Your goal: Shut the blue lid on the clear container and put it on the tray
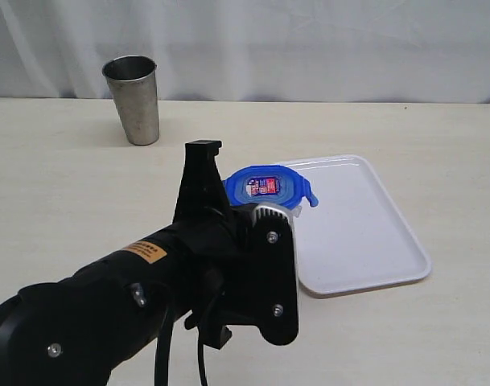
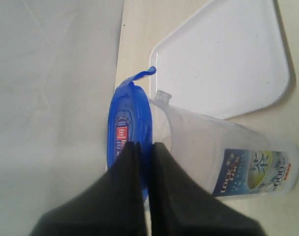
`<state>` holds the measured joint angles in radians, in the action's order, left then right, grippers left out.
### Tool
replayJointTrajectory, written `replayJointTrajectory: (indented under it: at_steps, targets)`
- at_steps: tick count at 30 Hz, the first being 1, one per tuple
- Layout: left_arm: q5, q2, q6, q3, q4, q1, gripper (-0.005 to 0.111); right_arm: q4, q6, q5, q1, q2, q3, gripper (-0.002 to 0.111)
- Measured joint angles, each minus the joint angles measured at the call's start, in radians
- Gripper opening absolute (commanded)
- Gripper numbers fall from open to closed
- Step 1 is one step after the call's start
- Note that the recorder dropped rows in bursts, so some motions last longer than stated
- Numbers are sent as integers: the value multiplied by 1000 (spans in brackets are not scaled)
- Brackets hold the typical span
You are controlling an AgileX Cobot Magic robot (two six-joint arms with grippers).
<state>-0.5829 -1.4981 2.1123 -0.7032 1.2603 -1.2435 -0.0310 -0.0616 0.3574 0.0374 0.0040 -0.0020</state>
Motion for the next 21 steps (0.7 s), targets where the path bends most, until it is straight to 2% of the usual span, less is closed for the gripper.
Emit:
replayJointTrajectory:
  at_steps: [13,21]
  targets:
    - [4,0,0,0,-4,0,0,0,0,0,0,0,0,5]
    - [-21,0,0,49,-47,0,0,0,0,0,0,0,0,5]
